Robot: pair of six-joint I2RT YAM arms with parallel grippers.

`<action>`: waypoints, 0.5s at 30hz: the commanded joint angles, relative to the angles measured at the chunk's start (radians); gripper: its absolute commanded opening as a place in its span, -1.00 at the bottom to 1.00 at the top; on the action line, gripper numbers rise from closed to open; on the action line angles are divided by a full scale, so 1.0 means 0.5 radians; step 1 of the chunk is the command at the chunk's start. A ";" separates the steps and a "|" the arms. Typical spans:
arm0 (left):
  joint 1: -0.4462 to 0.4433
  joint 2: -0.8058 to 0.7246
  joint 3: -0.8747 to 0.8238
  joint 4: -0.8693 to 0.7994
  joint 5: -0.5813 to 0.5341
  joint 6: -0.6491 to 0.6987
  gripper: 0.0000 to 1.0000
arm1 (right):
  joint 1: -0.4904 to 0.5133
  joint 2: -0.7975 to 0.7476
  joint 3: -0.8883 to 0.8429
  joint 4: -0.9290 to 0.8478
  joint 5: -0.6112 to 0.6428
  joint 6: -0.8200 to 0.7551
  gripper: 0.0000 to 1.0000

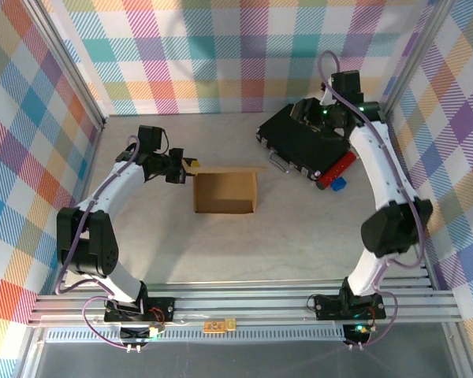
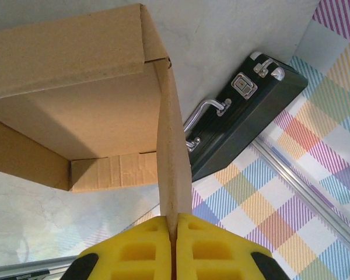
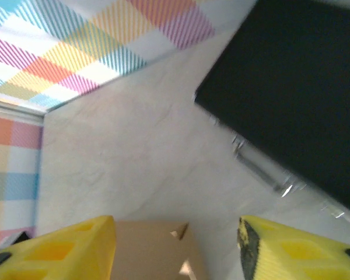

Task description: Fold the paper box

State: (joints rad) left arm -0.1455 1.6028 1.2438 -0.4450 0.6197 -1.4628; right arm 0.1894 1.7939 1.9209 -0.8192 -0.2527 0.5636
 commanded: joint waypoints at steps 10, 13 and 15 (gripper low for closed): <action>0.018 -0.024 -0.004 -0.044 0.019 0.067 -1.00 | 0.196 0.442 0.163 -0.544 -0.712 0.536 -0.01; 0.018 -0.022 -0.009 -0.027 0.015 0.061 -1.00 | 0.201 0.426 0.073 -0.476 -0.738 0.541 -0.02; 0.018 -0.022 -0.008 -0.028 0.015 0.060 -1.00 | 0.203 0.430 0.043 -0.445 -0.760 0.539 -0.03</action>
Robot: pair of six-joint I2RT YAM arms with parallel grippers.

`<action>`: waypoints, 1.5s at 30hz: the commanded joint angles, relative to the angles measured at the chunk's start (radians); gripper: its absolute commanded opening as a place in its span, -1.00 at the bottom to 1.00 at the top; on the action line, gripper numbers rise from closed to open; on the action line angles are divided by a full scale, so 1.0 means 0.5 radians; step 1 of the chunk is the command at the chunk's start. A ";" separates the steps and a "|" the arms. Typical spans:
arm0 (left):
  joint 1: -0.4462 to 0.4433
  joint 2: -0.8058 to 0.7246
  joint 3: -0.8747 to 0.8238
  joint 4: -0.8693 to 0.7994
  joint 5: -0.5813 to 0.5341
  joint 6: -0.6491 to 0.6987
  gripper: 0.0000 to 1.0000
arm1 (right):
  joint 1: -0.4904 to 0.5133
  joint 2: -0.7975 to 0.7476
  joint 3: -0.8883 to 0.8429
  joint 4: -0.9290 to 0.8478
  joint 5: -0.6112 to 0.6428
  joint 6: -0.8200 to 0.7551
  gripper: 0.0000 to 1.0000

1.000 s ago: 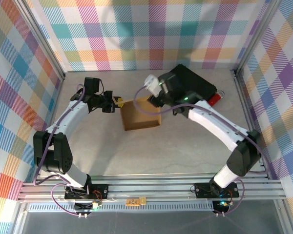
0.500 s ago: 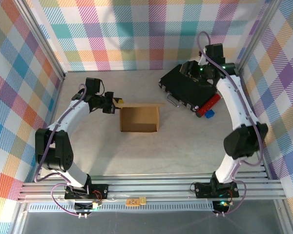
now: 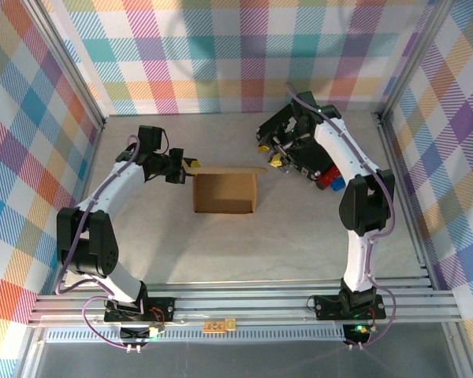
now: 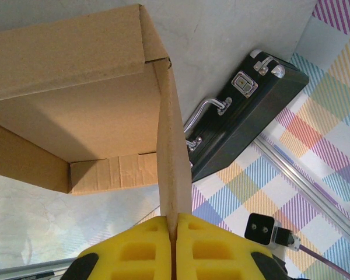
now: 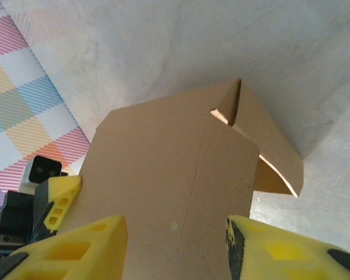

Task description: Fold the paper box

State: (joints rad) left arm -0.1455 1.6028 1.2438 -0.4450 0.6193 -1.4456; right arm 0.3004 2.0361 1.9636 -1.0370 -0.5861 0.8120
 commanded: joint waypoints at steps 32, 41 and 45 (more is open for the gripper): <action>0.012 -0.009 -0.153 0.253 -0.008 -0.008 -1.00 | 0.066 -0.077 -0.326 0.160 -0.203 0.130 -0.06; 0.012 0.003 -0.199 0.352 -0.008 -0.037 -1.00 | 0.143 -0.087 -0.463 0.355 -0.292 0.285 -0.06; 0.006 0.016 -0.246 0.483 -0.002 -0.080 -1.00 | 0.189 -0.079 -0.524 0.449 -0.297 0.366 -0.10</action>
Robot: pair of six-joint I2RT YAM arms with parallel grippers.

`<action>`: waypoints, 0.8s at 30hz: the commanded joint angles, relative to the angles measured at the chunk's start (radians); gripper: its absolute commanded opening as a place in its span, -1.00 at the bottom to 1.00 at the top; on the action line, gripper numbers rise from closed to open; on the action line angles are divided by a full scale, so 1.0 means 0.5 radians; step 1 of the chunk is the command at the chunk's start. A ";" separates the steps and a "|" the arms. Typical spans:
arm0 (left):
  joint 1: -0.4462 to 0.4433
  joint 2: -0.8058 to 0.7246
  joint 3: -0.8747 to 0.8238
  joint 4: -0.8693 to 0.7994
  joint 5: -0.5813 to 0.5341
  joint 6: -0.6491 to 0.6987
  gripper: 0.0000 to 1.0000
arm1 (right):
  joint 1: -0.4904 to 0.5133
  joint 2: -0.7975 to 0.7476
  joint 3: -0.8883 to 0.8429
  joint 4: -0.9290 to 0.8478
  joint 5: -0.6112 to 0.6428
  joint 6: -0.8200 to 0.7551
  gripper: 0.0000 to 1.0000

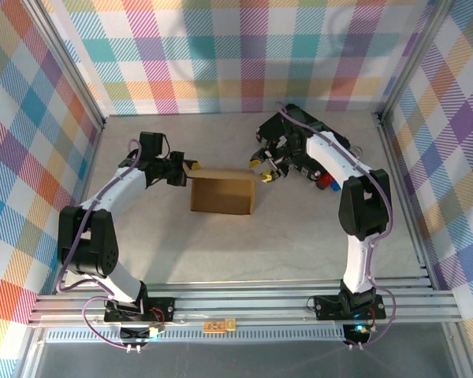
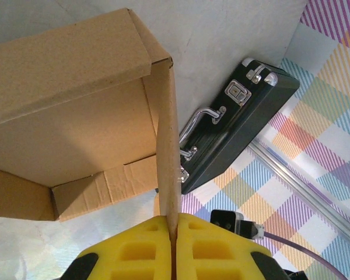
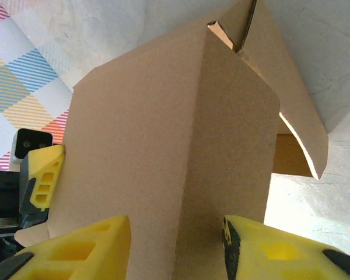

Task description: Fold the paper box

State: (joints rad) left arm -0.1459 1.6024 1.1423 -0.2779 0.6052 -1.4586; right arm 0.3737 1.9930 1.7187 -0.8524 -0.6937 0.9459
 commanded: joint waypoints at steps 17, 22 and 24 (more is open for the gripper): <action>0.013 0.059 -0.160 0.220 0.069 -0.005 -1.00 | 0.106 0.057 -0.104 0.093 0.044 0.102 -0.66; 0.016 0.071 -0.085 0.176 0.087 -0.016 -1.00 | 0.097 0.088 0.059 -0.018 0.032 0.076 -0.63; 0.014 0.064 -0.027 0.112 0.083 -0.004 -1.00 | 0.085 0.097 0.143 -0.075 0.028 0.061 -0.62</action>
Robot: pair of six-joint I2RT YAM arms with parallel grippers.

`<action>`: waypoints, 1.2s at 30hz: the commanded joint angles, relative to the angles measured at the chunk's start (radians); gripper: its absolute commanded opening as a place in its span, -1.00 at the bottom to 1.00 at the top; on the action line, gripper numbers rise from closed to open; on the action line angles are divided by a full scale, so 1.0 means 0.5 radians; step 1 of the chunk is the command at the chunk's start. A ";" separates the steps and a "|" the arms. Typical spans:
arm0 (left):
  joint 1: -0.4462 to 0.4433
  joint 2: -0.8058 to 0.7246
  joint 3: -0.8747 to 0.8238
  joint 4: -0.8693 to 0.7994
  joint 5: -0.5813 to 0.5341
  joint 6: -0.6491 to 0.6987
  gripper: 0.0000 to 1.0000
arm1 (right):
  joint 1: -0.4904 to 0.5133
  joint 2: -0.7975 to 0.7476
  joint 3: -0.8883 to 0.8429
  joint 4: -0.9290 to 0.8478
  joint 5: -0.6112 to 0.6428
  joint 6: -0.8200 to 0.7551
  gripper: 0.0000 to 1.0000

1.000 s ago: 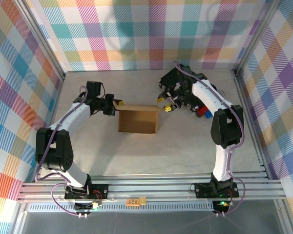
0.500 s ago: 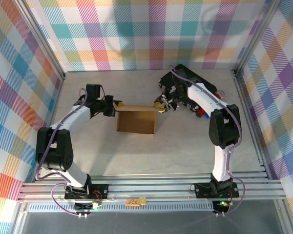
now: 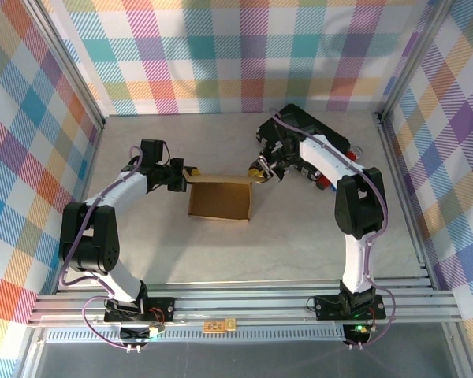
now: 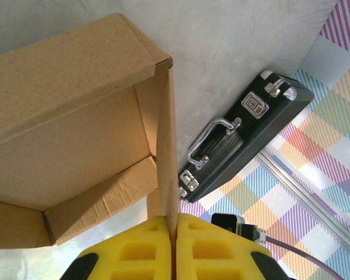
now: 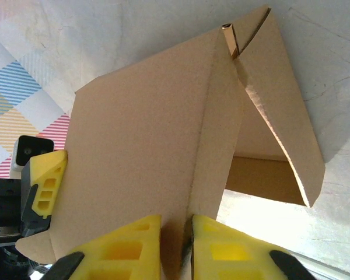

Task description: Fold the paper box

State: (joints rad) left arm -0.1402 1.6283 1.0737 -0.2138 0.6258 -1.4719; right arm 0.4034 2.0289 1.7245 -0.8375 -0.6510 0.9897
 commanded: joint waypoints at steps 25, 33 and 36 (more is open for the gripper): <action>0.004 -0.011 -0.127 -0.061 0.018 0.416 -0.16 | 0.061 -0.006 -0.211 0.007 0.203 -0.322 -0.72; 0.006 -0.112 -0.034 -0.677 -0.111 0.880 0.12 | 0.119 -0.118 -0.325 -0.027 0.409 -0.432 -0.73; 0.007 -0.119 0.077 -1.056 -0.295 1.139 0.21 | 0.151 -0.125 -0.325 -0.057 0.481 -0.469 -0.73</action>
State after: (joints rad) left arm -0.1387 1.6100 1.0523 -0.5243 0.5579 -1.0603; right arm 0.4637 1.9945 1.5764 -0.8249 -0.4828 0.7944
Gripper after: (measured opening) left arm 0.599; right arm 0.137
